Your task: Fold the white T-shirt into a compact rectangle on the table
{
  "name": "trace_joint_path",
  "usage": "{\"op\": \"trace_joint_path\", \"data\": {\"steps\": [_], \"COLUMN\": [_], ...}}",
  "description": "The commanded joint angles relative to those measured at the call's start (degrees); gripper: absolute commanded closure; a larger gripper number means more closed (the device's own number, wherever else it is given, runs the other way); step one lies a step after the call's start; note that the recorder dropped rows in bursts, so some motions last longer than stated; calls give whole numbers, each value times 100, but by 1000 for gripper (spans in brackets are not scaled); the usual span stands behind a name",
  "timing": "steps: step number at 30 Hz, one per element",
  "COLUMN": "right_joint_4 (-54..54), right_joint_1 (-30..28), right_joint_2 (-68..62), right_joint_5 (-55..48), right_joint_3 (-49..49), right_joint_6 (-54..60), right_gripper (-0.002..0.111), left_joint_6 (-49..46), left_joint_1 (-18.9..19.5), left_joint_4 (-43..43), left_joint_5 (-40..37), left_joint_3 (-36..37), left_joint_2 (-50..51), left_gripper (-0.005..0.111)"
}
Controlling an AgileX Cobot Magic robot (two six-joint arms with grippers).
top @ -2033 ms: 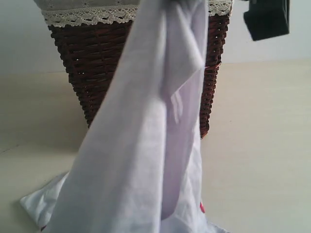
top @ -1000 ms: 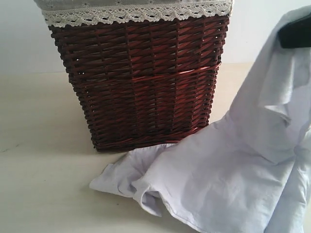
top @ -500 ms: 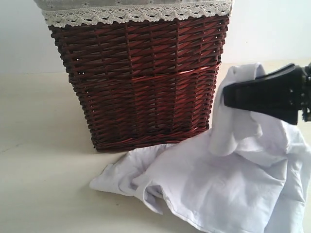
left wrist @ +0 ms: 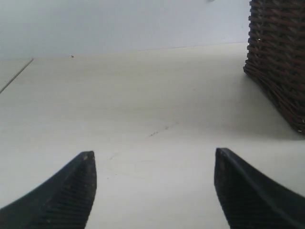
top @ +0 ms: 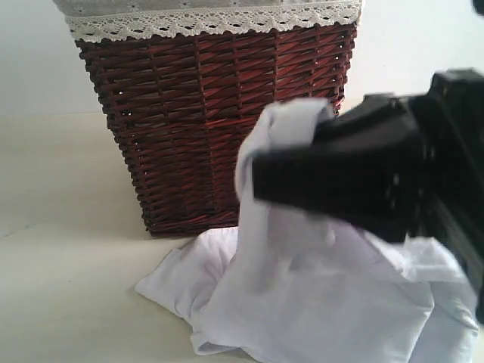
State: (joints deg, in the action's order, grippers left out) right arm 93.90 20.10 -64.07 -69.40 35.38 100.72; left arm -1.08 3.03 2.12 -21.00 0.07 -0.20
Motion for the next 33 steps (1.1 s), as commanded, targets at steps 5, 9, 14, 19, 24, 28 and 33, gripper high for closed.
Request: {"op": "trace_joint_path", "data": {"steps": [5,9,14,19,24,28,33], "right_joint_4": [-883,-727,-649,-781,-1826,-3428,-5838], "right_joint_1": [820,666,135,37,37,37,37], "right_joint_2": [7,89,349,479,479,553,552], "right_joint_5": [-56,706,1236,934,318,825,3244], "right_joint_3": [22,124,496,919,962,962,962], "right_joint_6": [-59,-59,-337,-1521,-2267,-2286,-4181], "right_gripper": [44,42,42,42,44,44,44], "left_joint_6": [-22,-22,-22,-22,-22,-22,-22], "left_joint_1": [-19,-19,-19,-19,-19,-19,-19], "left_joint_4": [-24,-24,-24,-24,-24,-24,-24], "left_joint_5": [35,35,35,35,35,35,35], "left_joint_3": [-7,-7,-7,-7,-7,-7,-7], "left_joint_2": [20,20,20,20,20,20,20], "left_gripper": [39,39,39,39,39,39,39]}}
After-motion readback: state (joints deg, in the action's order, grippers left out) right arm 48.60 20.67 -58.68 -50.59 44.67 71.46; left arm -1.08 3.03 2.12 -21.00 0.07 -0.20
